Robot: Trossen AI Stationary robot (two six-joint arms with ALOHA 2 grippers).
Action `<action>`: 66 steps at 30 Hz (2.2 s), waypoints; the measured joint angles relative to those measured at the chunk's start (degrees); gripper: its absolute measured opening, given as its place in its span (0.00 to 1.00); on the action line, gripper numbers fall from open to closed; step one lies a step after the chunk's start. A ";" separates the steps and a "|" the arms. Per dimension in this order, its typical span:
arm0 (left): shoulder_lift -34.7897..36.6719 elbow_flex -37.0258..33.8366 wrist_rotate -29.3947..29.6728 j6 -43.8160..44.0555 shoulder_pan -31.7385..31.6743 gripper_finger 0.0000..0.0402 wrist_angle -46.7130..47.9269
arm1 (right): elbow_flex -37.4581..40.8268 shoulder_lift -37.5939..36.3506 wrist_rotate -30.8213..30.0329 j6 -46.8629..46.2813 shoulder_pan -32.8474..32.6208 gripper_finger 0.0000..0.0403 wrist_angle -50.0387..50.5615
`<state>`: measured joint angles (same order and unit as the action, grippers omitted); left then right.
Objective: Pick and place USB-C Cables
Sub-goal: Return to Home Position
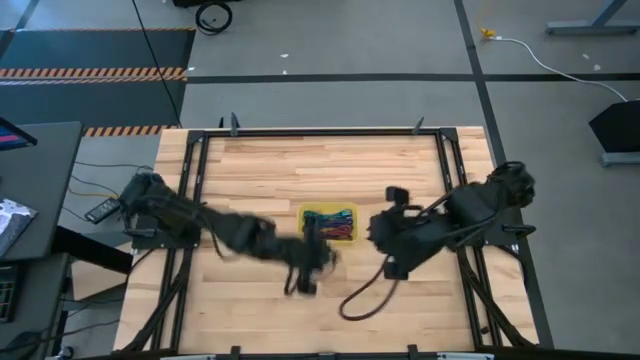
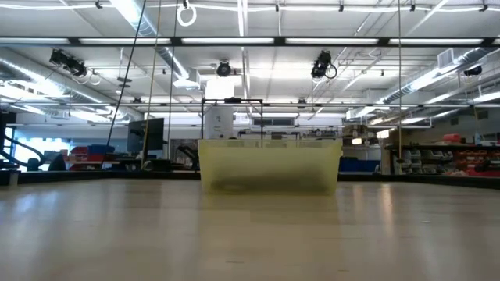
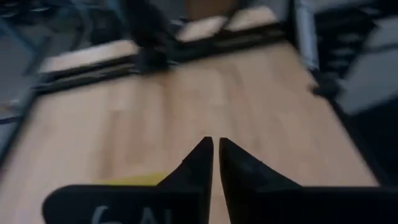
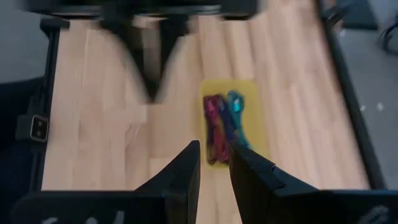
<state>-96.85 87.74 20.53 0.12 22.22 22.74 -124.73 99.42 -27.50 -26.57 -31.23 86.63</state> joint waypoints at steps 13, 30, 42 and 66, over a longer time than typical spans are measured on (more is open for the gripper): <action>22.57 -0.02 -2.06 2.14 -5.57 0.01 11.95 | 1.73 -13.99 -13.84 -3.33 -9.75 0.22 2.31; 28.88 -10.30 10.09 0.74 2.21 0.01 6.91 | 41.40 -33.45 -21.92 -10.62 -24.88 0.22 -18.19; 46.29 -43.68 -10.29 2.32 -11.16 0.02 -25.71 | 72.00 -45.96 -8.00 13.78 -17.59 0.20 -59.59; 72.12 -74.51 -11.84 7.11 -13.27 0.02 -39.62 | 104.36 -75.35 -4.94 14.57 -8.64 0.20 -76.53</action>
<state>-24.73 13.24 8.69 7.22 8.95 -16.88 -20.37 24.08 -32.44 -12.00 -39.87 10.10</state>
